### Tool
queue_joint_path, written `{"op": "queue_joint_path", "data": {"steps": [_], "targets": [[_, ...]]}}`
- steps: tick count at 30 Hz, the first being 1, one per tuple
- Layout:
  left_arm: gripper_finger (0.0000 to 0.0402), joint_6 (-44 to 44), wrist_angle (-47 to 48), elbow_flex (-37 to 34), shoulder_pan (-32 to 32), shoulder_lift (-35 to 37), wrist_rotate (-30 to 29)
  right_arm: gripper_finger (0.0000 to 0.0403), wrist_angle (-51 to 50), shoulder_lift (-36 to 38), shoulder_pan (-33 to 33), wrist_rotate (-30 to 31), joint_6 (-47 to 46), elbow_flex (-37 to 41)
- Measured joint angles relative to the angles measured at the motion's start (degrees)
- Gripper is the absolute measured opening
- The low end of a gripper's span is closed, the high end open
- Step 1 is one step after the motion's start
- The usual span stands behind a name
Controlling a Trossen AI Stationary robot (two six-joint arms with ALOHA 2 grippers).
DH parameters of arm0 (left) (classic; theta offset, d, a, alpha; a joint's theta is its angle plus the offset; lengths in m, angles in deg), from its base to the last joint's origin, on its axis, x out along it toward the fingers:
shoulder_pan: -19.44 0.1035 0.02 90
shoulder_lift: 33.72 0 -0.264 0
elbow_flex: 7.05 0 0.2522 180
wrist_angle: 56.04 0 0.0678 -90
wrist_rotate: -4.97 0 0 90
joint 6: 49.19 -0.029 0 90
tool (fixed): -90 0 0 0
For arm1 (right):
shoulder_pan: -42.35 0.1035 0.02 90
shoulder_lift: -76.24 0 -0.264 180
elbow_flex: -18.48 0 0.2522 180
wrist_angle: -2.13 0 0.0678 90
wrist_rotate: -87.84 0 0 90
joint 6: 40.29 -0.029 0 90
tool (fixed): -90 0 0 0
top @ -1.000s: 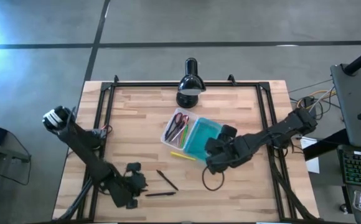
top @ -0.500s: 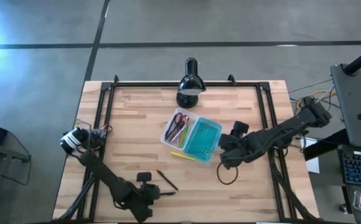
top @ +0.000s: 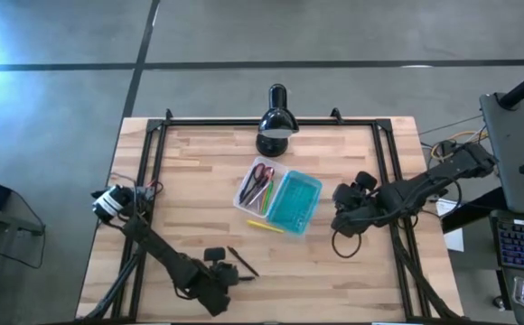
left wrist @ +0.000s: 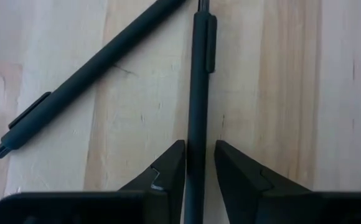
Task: Pick & place school supplies into a supply box
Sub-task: Put the black pen into the supply box
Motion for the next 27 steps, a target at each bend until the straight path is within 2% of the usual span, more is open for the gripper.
{"op": "queue_joint_path", "data": {"steps": [7,15,19,23,25,27], "targets": [[0.0016,-0.37,0.81,-0.21,2.05,0.12,4.09,0.0198,1.59,-0.13,-0.01,0.01,0.39,1.03],[0.0012,4.19,0.93,-0.35,3.76,2.2,6.18,0.0198,1.49,-0.13,-0.04,1.35,1.5,1.59],[0.0011,10.79,3.02,-0.89,3.95,5.2,8.11,0.0198,1.51,-0.02,-0.11,3.03,4.11,0.96],[0.0011,20.96,2.23,-0.83,3.41,10.56,9.25,0.0192,1.97,0.26,-0.29,5.97,5.51,0.65],[0.0011,26.35,2.02,-0.81,3.29,13.2,7.65,0.0189,3.01,0.64,-0.87,6.73,5.54,0.68],[0.001,30.54,2.35,-0.96,3.98,15.99,3.07,0.0186,4.17,0.76,-1.57,7.54,4.94,0.76]]}}
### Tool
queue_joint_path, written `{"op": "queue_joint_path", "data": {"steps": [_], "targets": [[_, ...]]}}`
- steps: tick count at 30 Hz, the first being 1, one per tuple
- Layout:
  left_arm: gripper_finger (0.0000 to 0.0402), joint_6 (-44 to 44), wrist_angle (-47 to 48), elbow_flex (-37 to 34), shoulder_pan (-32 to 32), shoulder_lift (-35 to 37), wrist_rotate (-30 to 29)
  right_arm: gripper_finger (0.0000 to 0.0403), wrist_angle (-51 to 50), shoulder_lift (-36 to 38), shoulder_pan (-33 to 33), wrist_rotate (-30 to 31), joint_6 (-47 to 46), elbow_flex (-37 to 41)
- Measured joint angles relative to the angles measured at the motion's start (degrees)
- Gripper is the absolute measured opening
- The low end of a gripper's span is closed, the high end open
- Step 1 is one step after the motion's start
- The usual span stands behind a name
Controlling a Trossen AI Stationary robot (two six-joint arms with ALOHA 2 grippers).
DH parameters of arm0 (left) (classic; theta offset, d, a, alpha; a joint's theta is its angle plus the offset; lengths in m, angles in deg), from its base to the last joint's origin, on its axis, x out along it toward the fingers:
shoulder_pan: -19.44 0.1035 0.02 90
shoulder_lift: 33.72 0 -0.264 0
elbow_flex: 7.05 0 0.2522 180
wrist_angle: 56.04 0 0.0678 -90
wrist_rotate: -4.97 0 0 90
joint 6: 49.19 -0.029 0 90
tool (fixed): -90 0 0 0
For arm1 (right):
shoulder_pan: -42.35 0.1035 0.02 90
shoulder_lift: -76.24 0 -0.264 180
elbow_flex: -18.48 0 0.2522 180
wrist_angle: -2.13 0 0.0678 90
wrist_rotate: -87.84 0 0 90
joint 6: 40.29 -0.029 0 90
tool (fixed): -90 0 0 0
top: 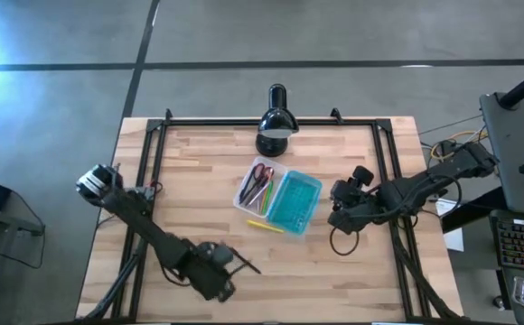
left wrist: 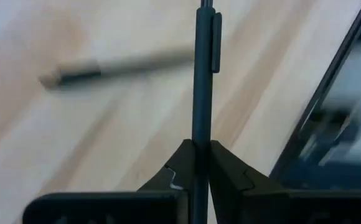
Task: Pick & place school supplies into a supply box
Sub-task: Put the black pen into the supply box
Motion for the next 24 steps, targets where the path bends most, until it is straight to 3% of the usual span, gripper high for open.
{"op": "queue_joint_path", "data": {"steps": [4,8,18,24], "targets": [[0.001,4.28,0.46,-1.33,5.19,5.78,-7.93,0.0181,2.8,0.21,-1.7,2.98,-4.04,0.04],[0.001,2.68,-0.43,-4.71,14.87,9.61,-8.07,0.0177,7.59,0.19,-3.7,5.45,-6.21,0.04],[0.001,-21.0,-10.81,-9.96,42.25,8.99,5.96,0.0177,10.31,0.14,-6.0,5.74,-9.46,-0.07],[0.001,-25.78,-12.98,-9.97,50.61,4.52,11.81,0.0178,10.05,0.14,-6.0,5.73,-12.02,0.0]]}}
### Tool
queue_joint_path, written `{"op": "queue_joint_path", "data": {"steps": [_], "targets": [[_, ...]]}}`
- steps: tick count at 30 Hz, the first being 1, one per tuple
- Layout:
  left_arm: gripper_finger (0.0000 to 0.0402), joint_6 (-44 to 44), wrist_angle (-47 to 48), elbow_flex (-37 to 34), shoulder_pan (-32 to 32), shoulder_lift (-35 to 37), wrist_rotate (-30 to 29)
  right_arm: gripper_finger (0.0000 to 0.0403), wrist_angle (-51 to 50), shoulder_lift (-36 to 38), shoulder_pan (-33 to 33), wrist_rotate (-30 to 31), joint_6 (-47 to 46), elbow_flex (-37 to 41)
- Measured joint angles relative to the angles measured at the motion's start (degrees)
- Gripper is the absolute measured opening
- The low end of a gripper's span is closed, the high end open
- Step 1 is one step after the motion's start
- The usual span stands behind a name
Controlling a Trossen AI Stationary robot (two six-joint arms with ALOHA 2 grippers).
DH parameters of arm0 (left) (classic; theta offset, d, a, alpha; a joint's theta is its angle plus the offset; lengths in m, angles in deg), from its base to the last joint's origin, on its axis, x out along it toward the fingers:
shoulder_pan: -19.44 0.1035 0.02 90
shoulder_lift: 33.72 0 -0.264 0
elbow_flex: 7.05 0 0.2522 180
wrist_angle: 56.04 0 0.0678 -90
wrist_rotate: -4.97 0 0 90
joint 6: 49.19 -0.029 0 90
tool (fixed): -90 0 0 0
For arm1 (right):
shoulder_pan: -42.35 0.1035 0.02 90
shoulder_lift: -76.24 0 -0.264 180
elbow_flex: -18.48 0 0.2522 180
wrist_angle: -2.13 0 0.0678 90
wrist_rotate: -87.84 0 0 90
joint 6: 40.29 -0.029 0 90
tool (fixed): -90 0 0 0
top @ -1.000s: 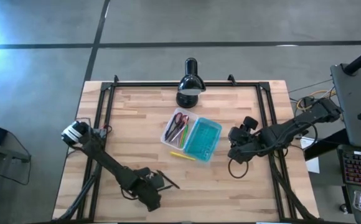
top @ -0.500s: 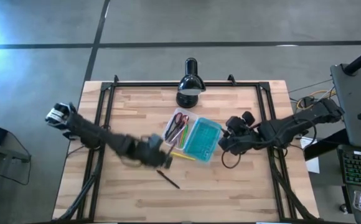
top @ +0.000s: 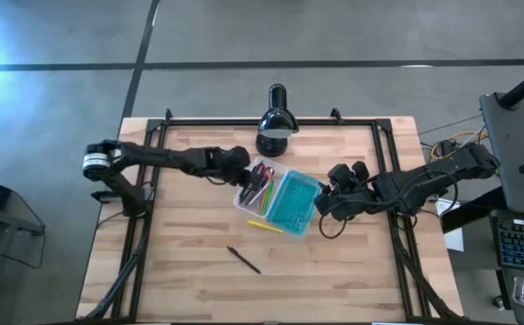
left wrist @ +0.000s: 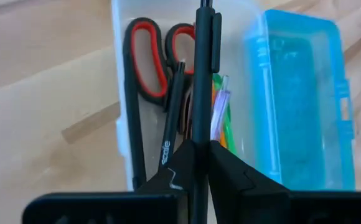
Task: Pick & place school supplies into a supply box
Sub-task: Put the black pen into the supply box
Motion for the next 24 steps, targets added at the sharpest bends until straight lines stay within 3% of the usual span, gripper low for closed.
{"op": "queue_joint_path", "data": {"steps": [3,8,20,24], "targets": [[0.002,-0.7,-1.22,0.0,0.83,-2.42,3.24,0.0178,-0.23,0.0,0.0,0.01,-0.44,0.01],[0.0032,0.78,-2.62,0.07,0.47,-5.39,3.66,0.0178,-0.43,-0.02,-0.02,0.04,-0.38,0.47],[0.0085,-1.48,-0.09,0.98,-1.82,-1.36,-3.38,0.0178,-0.63,-0.07,-0.24,0.02,-1.12,2.64],[0.01,-5.08,-0.52,0.83,-3.54,-0.43,1.2,0.0178,-0.87,-0.09,-0.23,-0.05,-0.01,2.65]]}}
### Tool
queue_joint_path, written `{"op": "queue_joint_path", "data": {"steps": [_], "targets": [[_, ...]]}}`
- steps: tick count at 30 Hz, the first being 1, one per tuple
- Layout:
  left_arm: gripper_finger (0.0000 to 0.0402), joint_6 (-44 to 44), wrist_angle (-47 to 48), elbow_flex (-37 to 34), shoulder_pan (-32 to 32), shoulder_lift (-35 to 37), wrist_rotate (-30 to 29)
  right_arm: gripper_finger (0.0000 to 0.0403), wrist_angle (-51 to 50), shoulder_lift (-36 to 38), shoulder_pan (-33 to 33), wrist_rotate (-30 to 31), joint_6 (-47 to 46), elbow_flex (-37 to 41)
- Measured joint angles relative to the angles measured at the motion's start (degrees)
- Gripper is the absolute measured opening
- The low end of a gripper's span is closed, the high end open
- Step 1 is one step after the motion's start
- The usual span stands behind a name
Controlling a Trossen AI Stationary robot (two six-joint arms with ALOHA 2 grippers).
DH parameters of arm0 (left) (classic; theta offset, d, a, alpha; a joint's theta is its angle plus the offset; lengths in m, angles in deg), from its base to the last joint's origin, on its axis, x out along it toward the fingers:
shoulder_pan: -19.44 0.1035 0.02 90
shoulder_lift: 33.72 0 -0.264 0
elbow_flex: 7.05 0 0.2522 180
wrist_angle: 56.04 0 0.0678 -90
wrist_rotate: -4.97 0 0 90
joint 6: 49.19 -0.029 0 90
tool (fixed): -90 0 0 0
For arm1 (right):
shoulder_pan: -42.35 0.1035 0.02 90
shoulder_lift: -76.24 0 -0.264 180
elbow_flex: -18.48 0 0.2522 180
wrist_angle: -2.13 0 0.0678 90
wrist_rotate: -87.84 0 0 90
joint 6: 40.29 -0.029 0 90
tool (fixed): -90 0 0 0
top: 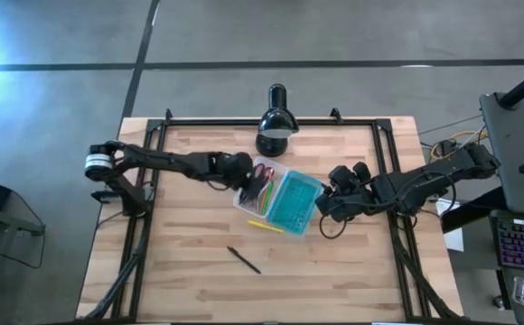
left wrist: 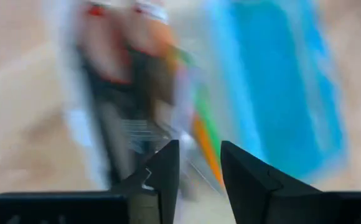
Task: Pick & place school supplies into a supply box
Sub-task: Put the black pen into the supply box
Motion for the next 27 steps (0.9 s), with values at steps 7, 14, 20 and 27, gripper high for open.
{"op": "queue_joint_path", "data": {"steps": [7,14,20,27], "targets": [[0.0102,-28.26,4.76,0.11,-15.82,6.1,6.19,0.0178,-0.42,0.0,0.01,-1.65,0.89,0.0],[0.0103,-37.03,8.19,0.09,-31.39,4.63,-1.04,0.0178,-0.43,0.0,0.01,-2.96,3.74,0.08],[0.0103,-39.34,7.21,0.09,-33.33,-1.34,-4.1,0.0178,-0.42,-0.04,-0.04,-3.0,4.31,0.08],[0.0103,-41.95,2.31,0.58,-33.32,-5.16,-3.88,0.0178,-0.57,-0.04,-0.01,-5.06,4.32,0.08]]}}
